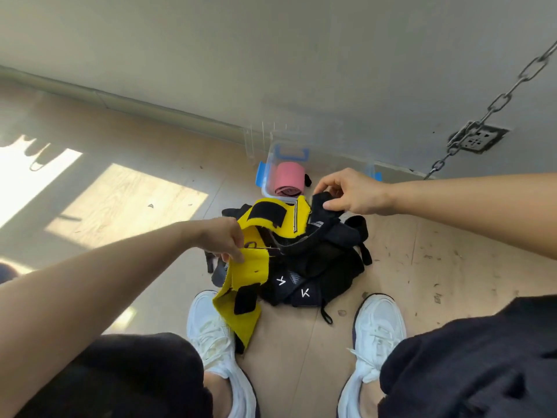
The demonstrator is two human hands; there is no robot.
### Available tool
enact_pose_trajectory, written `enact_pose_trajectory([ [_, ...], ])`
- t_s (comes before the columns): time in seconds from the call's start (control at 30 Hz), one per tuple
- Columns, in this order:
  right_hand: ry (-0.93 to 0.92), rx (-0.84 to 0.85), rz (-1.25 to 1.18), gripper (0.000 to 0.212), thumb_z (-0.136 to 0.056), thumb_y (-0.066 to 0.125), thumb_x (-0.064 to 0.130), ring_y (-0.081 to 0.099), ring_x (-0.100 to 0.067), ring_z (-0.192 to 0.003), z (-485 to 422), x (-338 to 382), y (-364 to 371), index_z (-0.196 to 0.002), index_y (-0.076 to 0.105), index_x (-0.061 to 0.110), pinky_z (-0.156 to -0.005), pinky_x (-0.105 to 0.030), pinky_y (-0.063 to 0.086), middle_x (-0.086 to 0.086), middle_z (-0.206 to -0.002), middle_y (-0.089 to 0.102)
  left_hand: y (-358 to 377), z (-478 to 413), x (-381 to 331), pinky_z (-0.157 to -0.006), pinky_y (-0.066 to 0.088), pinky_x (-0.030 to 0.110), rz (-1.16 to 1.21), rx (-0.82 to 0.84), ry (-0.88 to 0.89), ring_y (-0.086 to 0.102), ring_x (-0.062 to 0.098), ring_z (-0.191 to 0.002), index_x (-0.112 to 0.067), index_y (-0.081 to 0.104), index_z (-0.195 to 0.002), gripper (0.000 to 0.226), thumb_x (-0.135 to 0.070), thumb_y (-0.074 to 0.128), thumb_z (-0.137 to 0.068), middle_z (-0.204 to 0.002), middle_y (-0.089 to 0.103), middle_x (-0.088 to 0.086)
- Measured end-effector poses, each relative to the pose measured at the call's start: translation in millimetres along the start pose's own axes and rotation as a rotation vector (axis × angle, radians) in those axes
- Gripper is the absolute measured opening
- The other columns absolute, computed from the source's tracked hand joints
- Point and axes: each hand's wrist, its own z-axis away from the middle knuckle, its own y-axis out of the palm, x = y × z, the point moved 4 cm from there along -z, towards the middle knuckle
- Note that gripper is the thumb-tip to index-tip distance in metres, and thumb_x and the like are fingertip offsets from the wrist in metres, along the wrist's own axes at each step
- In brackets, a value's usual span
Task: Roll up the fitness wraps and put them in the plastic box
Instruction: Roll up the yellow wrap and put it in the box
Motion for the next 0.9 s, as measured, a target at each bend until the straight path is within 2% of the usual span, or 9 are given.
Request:
enact_pose_trajectory([
  [0.13,0.001,0.099,-0.033,0.015,-0.096,0.063,0.003,0.064,-0.017,-0.068,13,26,-5,-0.108,0.065,0.011,-0.06,-0.028,0.055,-0.012,-0.087,0.065,-34,37,-12,-0.057,0.049,0.015,-0.003,0.006,0.033,0.066,0.006,-0.065,0.0,0.072,-0.096,0.027,-0.027,0.074,-0.093,-0.083,0.072,0.005],
  [0.23,-0.016,0.159,0.027,0.012,-0.099,0.058,0.003,0.069,-0.021,-0.065,25,51,-17,-0.11,0.06,0.007,-0.059,-0.031,0.056,-0.015,-0.091,0.068,-39,62,-22,-0.055,0.045,0.012,-0.061,0.014,0.055,0.061,0.008,-0.064,-0.006,0.07,-0.092,0.024,-0.03,0.072,-0.094,-0.077,0.068,-0.001],
  [0.33,-0.1,0.055,0.195,0.009,-0.096,0.062,0.006,0.061,-0.017,-0.07,36,79,-40,-0.101,0.062,0.014,-0.062,-0.03,0.05,-0.006,-0.086,0.064,-51,81,-41,-0.056,0.045,0.012,-0.041,-0.056,0.095,0.06,0.006,-0.065,-0.017,0.063,-0.08,0.02,-0.027,0.069,-0.096,-0.075,0.065,-0.005],
  [0.43,-0.116,-0.031,0.274,0.004,-0.092,0.067,0.01,0.051,-0.011,-0.066,55,97,-63,-0.094,0.067,0.013,-0.06,-0.023,0.041,0.002,-0.075,0.059,-80,101,-63,-0.065,0.056,0.021,0.067,-0.165,0.156,0.067,0.009,-0.074,-0.016,0.065,-0.086,0.015,-0.025,0.067,-0.098,-0.083,0.07,0.0],
  [0.6,-0.181,-0.269,0.316,0.004,-0.09,0.071,0.014,0.065,-0.02,-0.08,90,113,-101,-0.094,0.071,0.014,-0.072,-0.032,0.052,-0.001,-0.086,0.07,-110,133,-75,-0.071,0.056,0.027,0.171,-0.281,0.23,0.066,0.015,-0.083,-0.017,0.066,-0.086,0.016,-0.025,0.064,-0.1,-0.088,0.069,0.002],
  [0.67,-0.213,-0.407,0.265,0.006,-0.086,0.073,0.012,0.065,-0.017,-0.074,102,118,-113,-0.088,0.073,0.017,-0.068,-0.024,0.05,0.001,-0.081,0.071,-123,144,-78,-0.071,0.053,0.025,0.275,-0.356,0.263,0.064,0.015,-0.085,-0.011,0.068,-0.093,0.018,-0.025,0.061,-0.101,-0.091,0.068,0.005],
  [0.77,-0.262,-0.487,0.092,0.009,-0.085,0.073,0.005,0.068,-0.019,-0.075,115,124,-123,-0.088,0.074,0.014,-0.073,-0.035,0.054,-0.006,-0.082,0.074,-139,158,-80,-0.069,0.051,0.023,0.494,-0.458,0.319,0.062,0.014,-0.084,0.003,0.066,-0.1,0.036,-0.033,0.066,-0.097,-0.091,0.064,0.008],
  [0.83,-0.306,-0.509,-0.052,0.015,-0.087,0.072,0.002,0.065,-0.013,-0.073,122,128,-131,-0.087,0.075,0.017,-0.074,-0.033,0.054,-0.007,-0.084,0.075,-146,163,-81,-0.071,0.051,0.026,0.625,-0.527,0.336,0.061,0.017,-0.085,0.007,0.064,-0.102,0.047,-0.039,0.063,-0.092,-0.09,0.063,0.009],
  [0.9,-0.357,-0.506,-0.286,0.021,-0.087,0.074,0.002,0.067,-0.013,-0.081,126,131,-136,-0.082,0.075,0.023,-0.081,-0.029,0.053,-0.006,-0.088,0.075,-150,162,-80,-0.075,0.051,0.032,0.715,-0.575,0.329,0.06,0.023,-0.088,0.002,0.064,-0.097,0.035,-0.033,0.061,-0.1,-0.089,0.062,0.01],
])
